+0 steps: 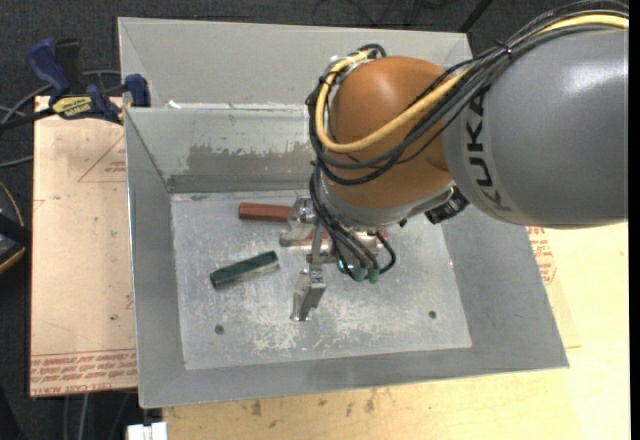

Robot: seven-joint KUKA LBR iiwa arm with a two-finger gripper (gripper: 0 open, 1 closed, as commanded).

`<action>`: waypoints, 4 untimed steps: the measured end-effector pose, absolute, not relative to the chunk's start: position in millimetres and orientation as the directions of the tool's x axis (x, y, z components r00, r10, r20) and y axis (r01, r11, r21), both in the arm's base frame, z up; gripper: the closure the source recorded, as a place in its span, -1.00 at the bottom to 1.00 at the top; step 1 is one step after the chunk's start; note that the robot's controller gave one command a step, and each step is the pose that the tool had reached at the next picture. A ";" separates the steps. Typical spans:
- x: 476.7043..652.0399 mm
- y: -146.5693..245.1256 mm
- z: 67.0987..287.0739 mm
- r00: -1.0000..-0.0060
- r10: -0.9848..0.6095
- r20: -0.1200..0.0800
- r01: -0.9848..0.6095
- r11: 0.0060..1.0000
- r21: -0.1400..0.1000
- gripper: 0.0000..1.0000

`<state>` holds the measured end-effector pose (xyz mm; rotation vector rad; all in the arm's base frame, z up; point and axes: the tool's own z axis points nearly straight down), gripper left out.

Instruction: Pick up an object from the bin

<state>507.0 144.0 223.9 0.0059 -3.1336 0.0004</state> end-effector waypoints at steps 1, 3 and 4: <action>508.8 143.1 228.0 -1.000 0.000 0.000 0.000 1.000 0.001 -1.00; 568.1 169.4 152.7 -0.986 -0.168 0.005 -0.168 0.986 0.001 -1.00; 580.2 170.5 164.2 -0.983 -0.185 -0.004 -0.185 0.983 0.001 -1.00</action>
Offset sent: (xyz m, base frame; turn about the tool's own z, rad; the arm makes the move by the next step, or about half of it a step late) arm 0.0636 0.0224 -0.1539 -0.0567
